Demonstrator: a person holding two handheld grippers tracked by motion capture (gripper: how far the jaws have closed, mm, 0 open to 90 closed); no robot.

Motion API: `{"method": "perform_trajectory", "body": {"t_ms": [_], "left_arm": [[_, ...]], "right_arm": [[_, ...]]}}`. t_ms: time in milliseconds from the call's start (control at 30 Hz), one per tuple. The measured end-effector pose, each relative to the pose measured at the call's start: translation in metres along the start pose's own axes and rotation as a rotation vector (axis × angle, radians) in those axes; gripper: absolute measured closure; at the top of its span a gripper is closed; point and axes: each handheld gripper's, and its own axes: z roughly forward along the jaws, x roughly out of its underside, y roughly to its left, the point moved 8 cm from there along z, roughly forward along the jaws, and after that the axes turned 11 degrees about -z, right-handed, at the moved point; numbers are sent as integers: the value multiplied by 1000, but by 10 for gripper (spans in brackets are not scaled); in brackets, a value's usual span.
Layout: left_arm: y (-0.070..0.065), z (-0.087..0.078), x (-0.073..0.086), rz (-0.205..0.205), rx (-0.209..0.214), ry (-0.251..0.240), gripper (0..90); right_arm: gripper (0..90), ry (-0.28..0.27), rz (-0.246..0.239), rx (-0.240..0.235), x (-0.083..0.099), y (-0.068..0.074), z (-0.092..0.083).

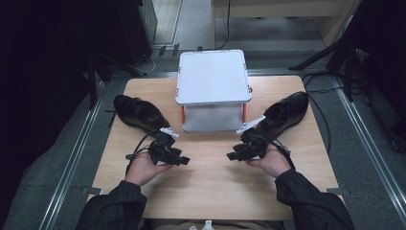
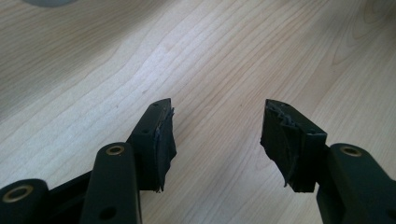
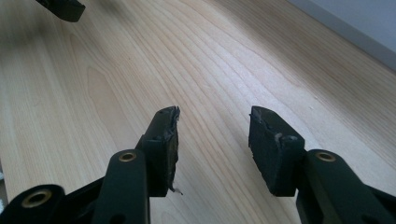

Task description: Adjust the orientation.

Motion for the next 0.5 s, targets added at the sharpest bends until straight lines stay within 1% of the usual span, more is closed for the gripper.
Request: {"method": "perform_trajectory", "body": {"t_ms": [67,167,233,300,333,400,433,467,500], "left_arm": [[1,-1,0,-2,2,-1,467],[4,-5,1,-18,-6,-4,478],[6,-8,0,-23,2,-6,483],[9,-12,0,-38,-8,-1,491],[12,-14,-1,-39,-9,3,494],[16,-21,-2,-62,-16,9,503],[18,-24,-2,-59,-20,18,507],[20,-27,-3,-67,-25,13,508],[22,-32,-5,-61,-28,20,508]], "right_arm": [[542,0,-2,-2,-1,0,1],[542,4,-3,-3,-1,1,1],[542,4,-2,-3,-1,1,0],[541,2,4,-1,0,0,-1],[541,0,4,0,0,-1,-1],[541,6,7,-1,1,-1,-1],[541,6,10,-4,1,-1,-1],[540,9,10,-6,2,-1,-1],[540,9,10,-6,2,-1,-1]]}}
